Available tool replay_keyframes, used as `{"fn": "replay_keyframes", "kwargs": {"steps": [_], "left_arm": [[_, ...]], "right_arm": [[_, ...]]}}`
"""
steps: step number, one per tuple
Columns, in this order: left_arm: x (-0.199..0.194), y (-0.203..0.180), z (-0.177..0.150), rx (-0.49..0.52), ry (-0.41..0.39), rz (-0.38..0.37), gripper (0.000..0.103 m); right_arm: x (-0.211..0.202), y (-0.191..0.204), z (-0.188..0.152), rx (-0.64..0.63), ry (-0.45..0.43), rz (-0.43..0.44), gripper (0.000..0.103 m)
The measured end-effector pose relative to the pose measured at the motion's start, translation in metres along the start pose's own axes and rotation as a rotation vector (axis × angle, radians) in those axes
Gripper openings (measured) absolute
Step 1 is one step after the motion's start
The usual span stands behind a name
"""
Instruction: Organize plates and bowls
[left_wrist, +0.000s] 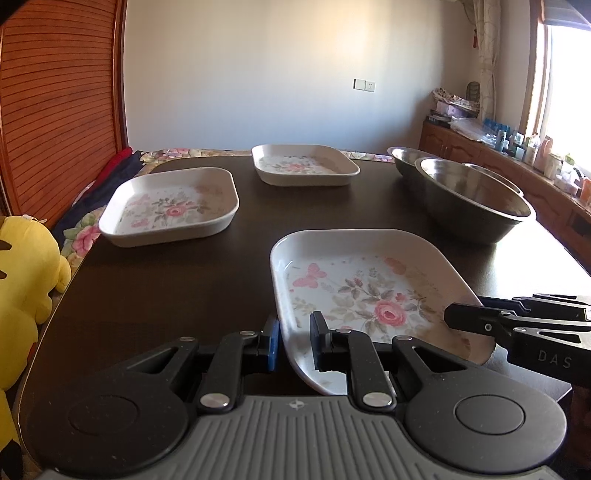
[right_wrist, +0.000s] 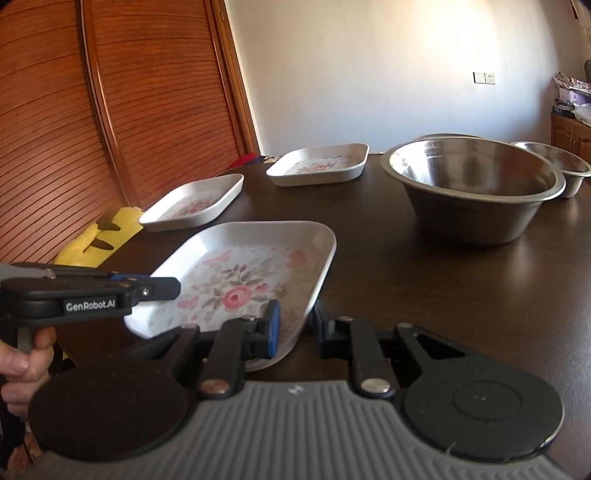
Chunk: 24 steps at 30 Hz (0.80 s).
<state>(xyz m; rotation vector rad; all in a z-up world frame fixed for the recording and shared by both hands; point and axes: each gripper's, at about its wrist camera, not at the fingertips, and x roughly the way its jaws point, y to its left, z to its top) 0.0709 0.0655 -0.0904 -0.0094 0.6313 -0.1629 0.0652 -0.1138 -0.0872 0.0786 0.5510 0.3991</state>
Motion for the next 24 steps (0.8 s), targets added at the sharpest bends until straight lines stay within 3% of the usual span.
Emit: {"fn": "replay_keyframes", "kwargs": {"steps": [20, 24], "left_arm": [[-0.007, 0.002, -0.006, -0.018, -0.017, -0.001, 0.019], [-0.012, 0.005, -0.003, -0.022, -0.032, 0.020, 0.019]], "right_arm": [[-0.003, -0.001, -0.004, 0.007, -0.017, 0.001, 0.022], [-0.012, 0.003, -0.001, -0.041, -0.064, -0.049, 0.023]]}}
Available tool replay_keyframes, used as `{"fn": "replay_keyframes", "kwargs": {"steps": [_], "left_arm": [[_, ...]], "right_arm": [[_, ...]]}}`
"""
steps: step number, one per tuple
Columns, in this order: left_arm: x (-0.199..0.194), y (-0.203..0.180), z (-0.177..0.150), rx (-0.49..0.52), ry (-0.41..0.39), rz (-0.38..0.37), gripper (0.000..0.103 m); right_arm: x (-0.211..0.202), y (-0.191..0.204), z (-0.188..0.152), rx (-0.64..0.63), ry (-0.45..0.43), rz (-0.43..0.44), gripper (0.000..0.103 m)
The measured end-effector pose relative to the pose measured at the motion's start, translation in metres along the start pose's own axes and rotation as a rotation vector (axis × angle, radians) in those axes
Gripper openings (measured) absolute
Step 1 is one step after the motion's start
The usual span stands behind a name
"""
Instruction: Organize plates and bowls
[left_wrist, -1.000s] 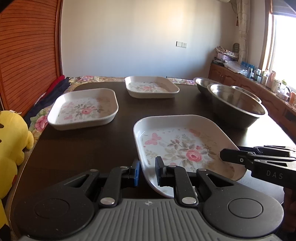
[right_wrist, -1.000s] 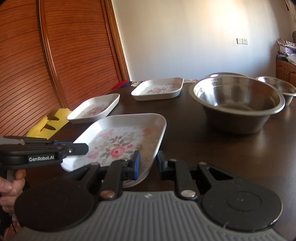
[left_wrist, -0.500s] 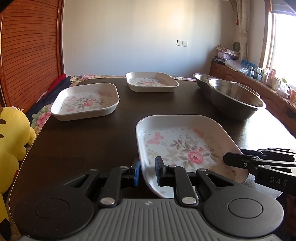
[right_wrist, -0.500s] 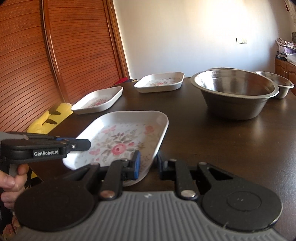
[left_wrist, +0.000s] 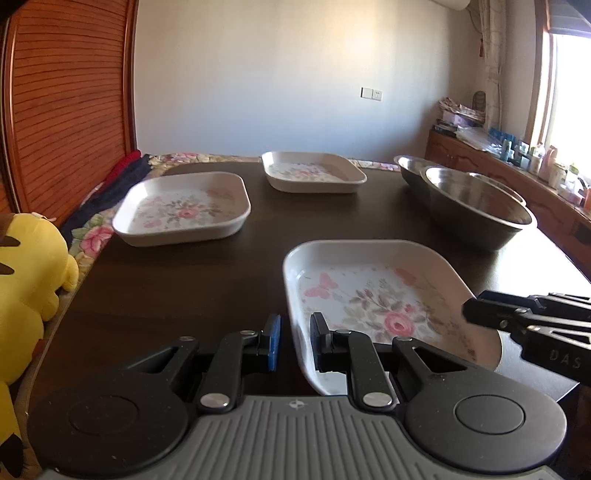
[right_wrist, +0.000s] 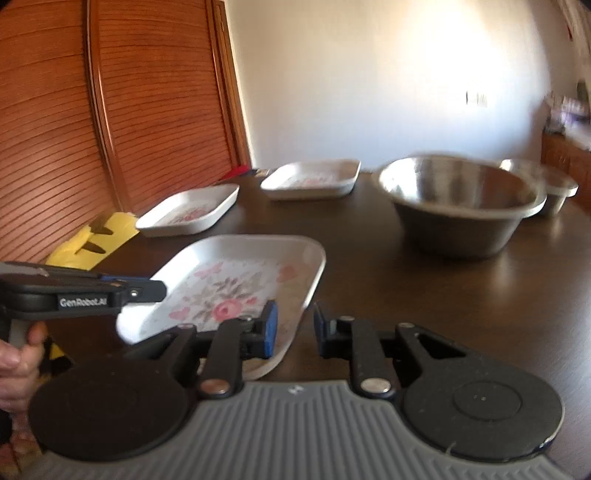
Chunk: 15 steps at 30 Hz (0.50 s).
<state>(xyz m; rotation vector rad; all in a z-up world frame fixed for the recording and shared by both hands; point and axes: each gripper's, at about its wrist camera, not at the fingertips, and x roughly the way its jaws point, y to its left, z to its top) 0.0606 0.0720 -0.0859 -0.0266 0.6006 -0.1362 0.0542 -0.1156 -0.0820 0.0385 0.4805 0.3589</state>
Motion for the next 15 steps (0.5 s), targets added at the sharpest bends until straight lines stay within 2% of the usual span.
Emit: {"fn": "replay_keyframes", "kwargs": {"steps": [4, 7, 12, 14, 15], "left_arm": [[-0.008, 0.003, 0.006, 0.000, -0.023, 0.006, 0.019], [-0.012, 0.005, 0.012, 0.010, -0.036, 0.004, 0.023], [-0.017, 0.010, 0.024, 0.017, -0.051, 0.008, 0.050], [-0.016, 0.012, 0.028, 0.024, -0.052, 0.021, 0.070], [-0.016, 0.013, 0.031, 0.030, -0.055, 0.028, 0.074]], "right_arm": [[-0.005, -0.004, 0.007, 0.010, -0.020, -0.001, 0.024], [-0.008, -0.006, 0.013, 0.013, -0.038, 0.004, 0.024], [-0.011, -0.004, 0.025, -0.005, -0.061, 0.015, 0.025], [-0.009, 0.000, 0.030, -0.019, -0.066, 0.022, 0.031], [-0.008, 0.002, 0.031, -0.026, -0.068, 0.025, 0.031]]}}
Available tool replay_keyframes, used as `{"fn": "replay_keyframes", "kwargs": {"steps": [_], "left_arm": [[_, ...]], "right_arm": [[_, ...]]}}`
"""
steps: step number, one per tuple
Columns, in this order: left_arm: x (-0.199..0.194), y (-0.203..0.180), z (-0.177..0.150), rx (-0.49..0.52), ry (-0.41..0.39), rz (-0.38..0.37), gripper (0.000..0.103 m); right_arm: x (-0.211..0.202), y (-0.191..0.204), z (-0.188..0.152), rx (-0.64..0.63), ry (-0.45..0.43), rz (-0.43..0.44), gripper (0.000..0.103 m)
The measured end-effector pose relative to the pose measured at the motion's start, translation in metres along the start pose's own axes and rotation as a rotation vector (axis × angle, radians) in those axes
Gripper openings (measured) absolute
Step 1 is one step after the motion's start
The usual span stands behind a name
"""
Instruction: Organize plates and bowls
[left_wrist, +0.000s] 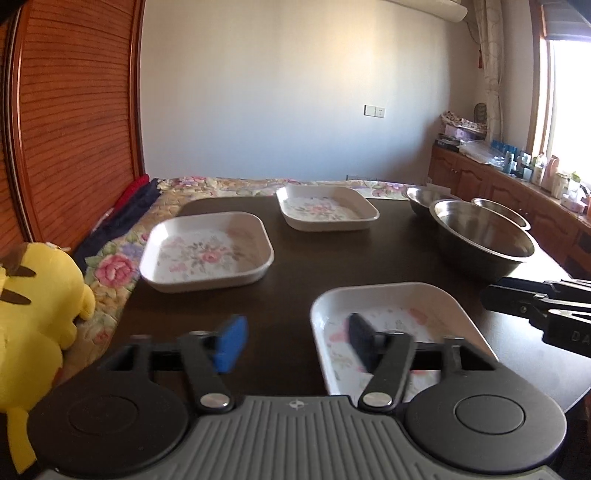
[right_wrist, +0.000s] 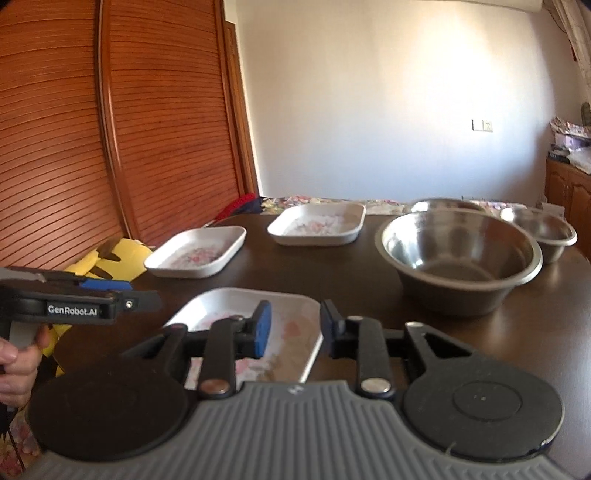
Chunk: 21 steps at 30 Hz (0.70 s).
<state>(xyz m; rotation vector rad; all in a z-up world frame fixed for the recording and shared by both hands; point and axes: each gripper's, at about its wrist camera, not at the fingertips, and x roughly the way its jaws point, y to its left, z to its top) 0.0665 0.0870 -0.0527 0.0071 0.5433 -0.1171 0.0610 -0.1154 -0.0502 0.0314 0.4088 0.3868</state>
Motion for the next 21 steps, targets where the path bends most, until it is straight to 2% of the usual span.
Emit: {"fn": "replay_keyframes", "kwargs": {"steps": [2, 5, 7, 13, 21], "left_arm": [[0.002, 0.003, 0.004, 0.004, -0.006, 0.016, 0.087], [0.008, 0.010, 0.011, 0.003, -0.001, 0.035, 0.099], [0.013, 0.014, 0.016, 0.011, 0.009, 0.049, 0.103], [0.032, 0.024, 0.027, 0.056, 0.059, 0.092, 0.103], [0.051, 0.042, 0.041, 0.049, 0.072, 0.090, 0.103]], "right_arm": [[0.004, 0.003, 0.005, -0.012, 0.000, 0.010, 0.031], [0.011, 0.007, 0.012, -0.028, 0.007, 0.027, 0.031], [0.016, 0.009, 0.017, -0.042, 0.013, 0.038, 0.031], [0.037, 0.017, 0.034, -0.074, 0.030, 0.073, 0.033], [0.072, 0.024, 0.054, -0.098, 0.057, 0.110, 0.039]]}}
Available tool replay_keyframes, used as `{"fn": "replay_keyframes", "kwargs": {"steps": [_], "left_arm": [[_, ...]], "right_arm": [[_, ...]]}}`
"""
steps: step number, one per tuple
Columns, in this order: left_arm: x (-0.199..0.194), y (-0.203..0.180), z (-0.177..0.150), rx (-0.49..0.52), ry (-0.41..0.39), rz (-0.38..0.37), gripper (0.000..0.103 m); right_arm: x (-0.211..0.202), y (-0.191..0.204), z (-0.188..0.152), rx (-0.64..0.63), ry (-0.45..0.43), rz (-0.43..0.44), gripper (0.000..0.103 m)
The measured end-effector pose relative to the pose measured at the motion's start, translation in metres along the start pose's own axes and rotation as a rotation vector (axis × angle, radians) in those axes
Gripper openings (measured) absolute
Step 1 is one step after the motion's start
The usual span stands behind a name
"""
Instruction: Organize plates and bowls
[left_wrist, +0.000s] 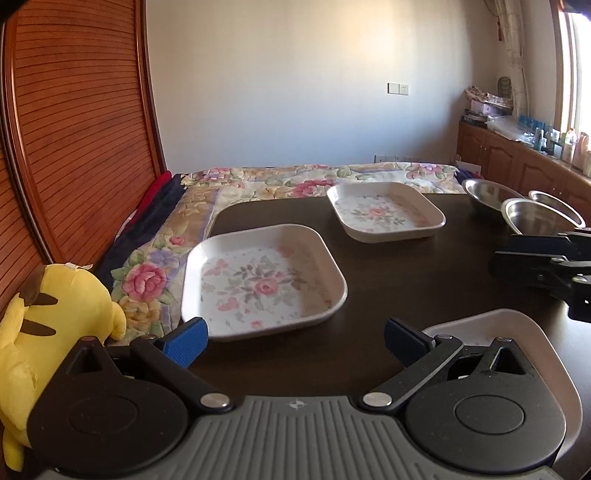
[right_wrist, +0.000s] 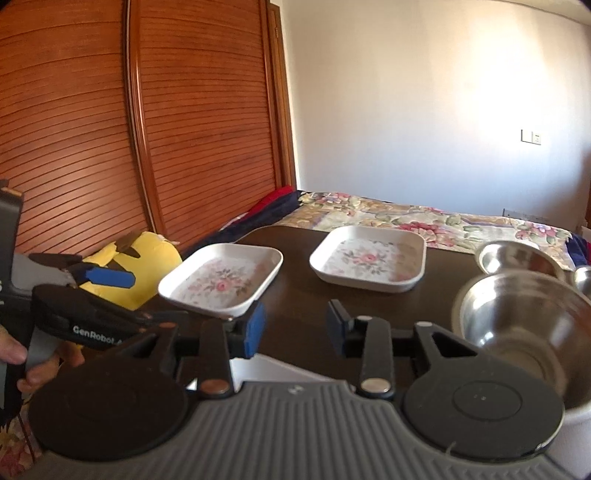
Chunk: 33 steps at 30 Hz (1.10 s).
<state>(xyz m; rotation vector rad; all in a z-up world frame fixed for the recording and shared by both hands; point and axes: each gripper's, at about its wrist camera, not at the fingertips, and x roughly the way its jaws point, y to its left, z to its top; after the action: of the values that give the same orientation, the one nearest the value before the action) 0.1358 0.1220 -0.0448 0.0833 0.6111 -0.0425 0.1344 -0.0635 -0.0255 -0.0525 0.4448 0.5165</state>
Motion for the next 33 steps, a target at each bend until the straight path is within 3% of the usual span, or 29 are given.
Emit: {"fn": "replay_keyframes", "kwargs": {"steps": [12, 16, 20, 25, 31, 33], "left_arm": [[0.027, 0.050, 0.025, -0.019, -0.026, 0.064, 0.103], [0.040, 0.070, 0.028, -0.053, -0.031, 0.019, 0.100], [0.057, 0.086, 0.030, -0.079, -0.009, 0.008, 0.086], [0.071, 0.097, 0.031, -0.091, 0.005, -0.011, 0.079], [0.085, 0.103, 0.026, -0.107, 0.037, -0.035, 0.046], [0.087, 0.104, 0.024, -0.118, 0.041, -0.050, 0.041]], "right_arm": [[0.053, 0.005, 0.033, 0.003, 0.065, 0.060, 0.039], [0.074, 0.009, 0.038, 0.009, 0.100, 0.084, 0.039], [0.094, 0.015, 0.042, 0.010, 0.140, 0.101, 0.039], [0.118, 0.018, 0.040, 0.024, 0.195, 0.115, 0.039], [0.137, 0.020, 0.034, 0.036, 0.254, 0.119, 0.031], [0.139, 0.021, 0.034, 0.030, 0.262, 0.112, 0.030]]}}
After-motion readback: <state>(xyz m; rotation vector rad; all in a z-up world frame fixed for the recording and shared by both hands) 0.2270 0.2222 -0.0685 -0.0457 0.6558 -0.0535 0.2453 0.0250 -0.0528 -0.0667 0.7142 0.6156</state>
